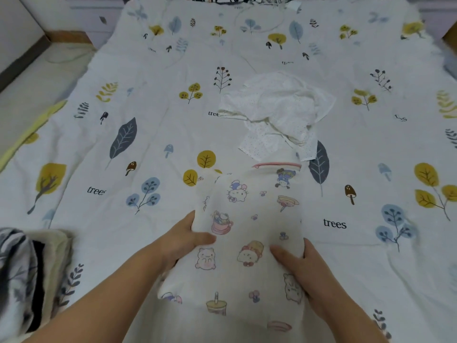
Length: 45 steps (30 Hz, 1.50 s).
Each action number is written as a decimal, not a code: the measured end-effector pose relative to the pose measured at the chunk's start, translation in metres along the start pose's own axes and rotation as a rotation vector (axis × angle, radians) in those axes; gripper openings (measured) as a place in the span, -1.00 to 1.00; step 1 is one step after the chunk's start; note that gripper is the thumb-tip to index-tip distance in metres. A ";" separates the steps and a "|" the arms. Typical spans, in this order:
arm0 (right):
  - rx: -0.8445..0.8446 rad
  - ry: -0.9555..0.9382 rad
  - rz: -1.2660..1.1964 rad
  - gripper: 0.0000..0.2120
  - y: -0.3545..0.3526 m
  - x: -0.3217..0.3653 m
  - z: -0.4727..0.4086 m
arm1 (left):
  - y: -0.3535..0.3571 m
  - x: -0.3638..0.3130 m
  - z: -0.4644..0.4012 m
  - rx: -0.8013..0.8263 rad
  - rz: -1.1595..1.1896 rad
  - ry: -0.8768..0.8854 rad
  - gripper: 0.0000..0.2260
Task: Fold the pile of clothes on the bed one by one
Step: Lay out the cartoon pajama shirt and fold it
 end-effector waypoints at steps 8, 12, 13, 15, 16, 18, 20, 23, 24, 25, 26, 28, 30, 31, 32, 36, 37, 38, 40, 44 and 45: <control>-0.062 -0.014 0.127 -0.65 0.002 -0.019 0.033 | 0.000 0.033 0.038 -0.036 0.029 0.012 -0.50; -0.067 -0.018 0.176 -0.62 0.007 -0.031 0.042 | -0.002 0.061 0.054 -0.093 0.084 0.012 -0.49; -0.068 -0.027 0.191 -0.63 0.008 -0.032 0.044 | -0.003 0.067 0.057 -0.111 0.104 0.012 -0.49; -0.070 -0.056 0.226 -0.66 0.009 -0.032 0.048 | -0.004 0.075 0.065 -0.131 0.131 0.016 -0.55; -0.070 -0.071 0.240 -0.66 0.009 -0.031 0.051 | -0.005 0.076 0.069 -0.132 0.136 0.022 -0.57; -0.063 -0.100 0.253 -0.68 0.009 -0.023 0.059 | -0.005 0.072 0.079 -0.128 0.145 0.048 -0.57; -0.064 -0.127 0.270 -0.69 0.008 -0.012 0.068 | -0.006 0.063 0.094 -0.132 0.157 0.078 -0.53; -0.046 -0.170 0.300 -0.60 0.013 0.010 0.083 | -0.014 0.046 0.123 -0.156 0.171 0.135 -0.50; -0.038 -0.187 0.319 -0.54 0.016 0.020 0.089 | -0.019 0.040 0.133 -0.172 0.182 0.155 -0.50; -0.026 -0.207 0.334 -0.50 0.021 0.030 0.096 | -0.025 0.033 0.145 -0.192 0.192 0.172 -0.51; -0.019 -0.227 0.339 -0.49 0.025 0.042 0.103 | -0.030 0.026 0.157 -0.210 0.200 0.189 -0.51; 0.010 -0.275 0.334 -0.54 0.038 0.066 0.118 | -0.044 0.012 0.183 -0.245 0.213 0.225 -0.51; 0.036 -0.321 0.318 -0.57 0.051 0.090 0.132 | -0.059 0.000 0.206 -0.283 0.232 0.256 -0.52; 0.054 -0.346 0.304 -0.59 0.059 0.102 0.140 | -0.068 -0.006 0.219 -0.305 0.244 0.273 -0.52; 0.070 -0.376 0.304 -0.60 0.070 0.115 0.148 | -0.079 -0.012 0.232 -0.326 0.253 0.293 -0.51; 0.125 -0.446 0.326 -0.60 0.115 0.157 0.175 | -0.122 -0.034 0.280 -0.364 0.279 0.361 -0.47; 0.141 -0.455 0.317 -0.62 0.128 0.166 0.183 | -0.135 -0.039 0.291 -0.369 0.287 0.374 -0.48; 0.156 -0.463 0.299 -0.65 0.142 0.174 0.190 | -0.149 -0.044 0.301 -0.371 0.292 0.385 -0.49; 0.193 -0.478 0.256 -0.69 0.174 0.189 0.204 | -0.179 -0.051 0.320 -0.377 0.291 0.397 -0.49; 0.214 -0.493 0.234 -0.67 0.244 0.210 0.227 | -0.247 -0.060 0.352 -0.375 0.318 0.403 -0.47; 0.213 -0.504 0.229 -0.67 0.261 0.214 0.232 | -0.263 -0.061 0.358 -0.364 0.325 0.400 -0.47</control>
Point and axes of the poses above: each hand's wrist, its own z-axis away from the middle knuckle, its own y-axis out of the palm, x = y × z, the point moved 8 cm from there along -z, towards the middle knuckle, and after that the axes turned 15 degrees about z, right-handed, at the moved point
